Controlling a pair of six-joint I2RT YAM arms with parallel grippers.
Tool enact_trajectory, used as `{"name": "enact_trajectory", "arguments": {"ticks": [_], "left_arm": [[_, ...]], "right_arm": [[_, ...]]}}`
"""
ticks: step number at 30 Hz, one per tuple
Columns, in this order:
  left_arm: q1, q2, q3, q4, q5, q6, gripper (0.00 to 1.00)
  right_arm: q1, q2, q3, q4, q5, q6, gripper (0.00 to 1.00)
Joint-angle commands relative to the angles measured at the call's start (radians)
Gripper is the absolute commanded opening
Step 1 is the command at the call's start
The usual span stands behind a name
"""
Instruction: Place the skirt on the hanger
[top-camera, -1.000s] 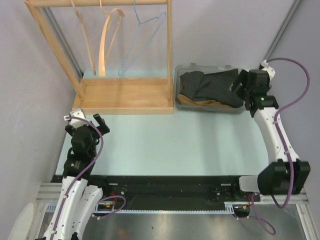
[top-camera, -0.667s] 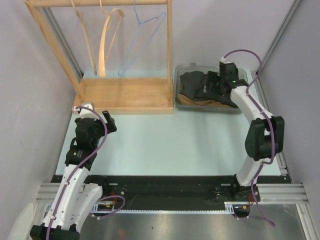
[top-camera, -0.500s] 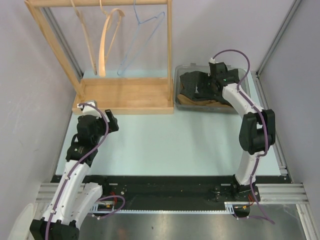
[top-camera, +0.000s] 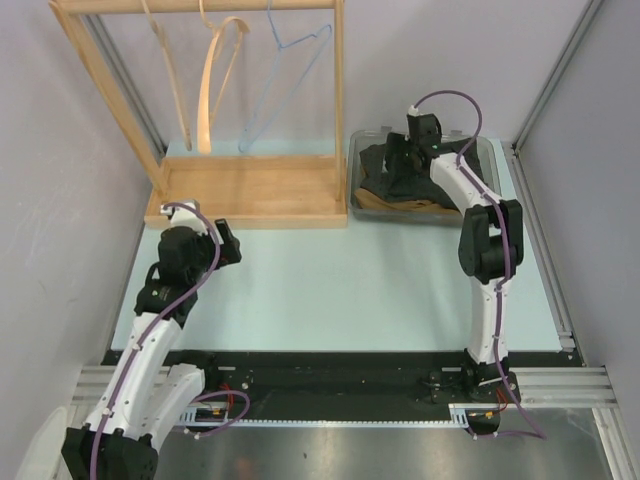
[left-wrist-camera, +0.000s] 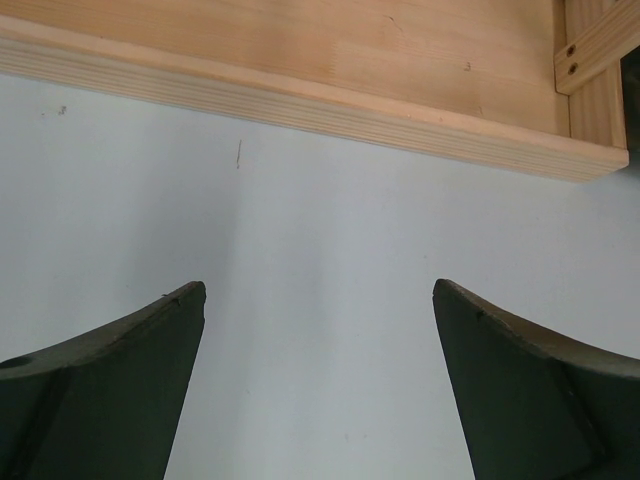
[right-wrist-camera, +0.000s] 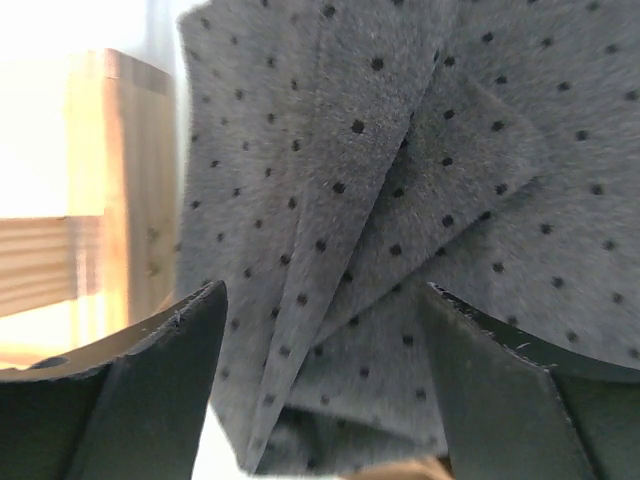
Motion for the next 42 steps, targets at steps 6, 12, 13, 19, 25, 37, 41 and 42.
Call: {"name": "enact_trajectory", "arguments": {"ticks": [6,12,13,19,25,37,41,42], "left_arm": [[0.000,0.039,0.046,0.019,0.056,-0.052,0.99],[-0.002,0.057,0.062,0.014,0.065,-0.054,0.95],[-0.002,0.057,0.065,0.011,0.067,-0.054,0.94],[-0.002,0.030,0.066,0.013,0.081,-0.050,0.92],[0.000,-0.007,0.069,0.013,0.123,-0.050,0.92],[-0.002,-0.082,0.164,-0.029,0.182,0.037,0.95],[-0.002,-0.122,0.192,-0.055,0.188,0.043,0.96],[0.000,-0.138,0.197,-0.064,0.191,0.042,0.96]], "right_arm": [[0.000,0.065,0.044,0.148,-0.089,0.037,0.56],[-0.002,0.024,0.055,0.109,-0.066,0.037,0.01],[-0.001,0.010,0.052,0.103,-0.050,0.035,0.00],[0.004,-0.176,0.004,0.080,-0.013,0.011,0.00],[0.007,-0.381,0.030,0.054,0.004,-0.022,0.00],[0.078,-0.737,0.082,0.003,-0.092,-0.108,0.00],[0.111,-0.845,0.084,0.014,-0.134,-0.097,0.00],[0.121,-0.872,0.081,0.010,-0.157,-0.076,0.00]]}}
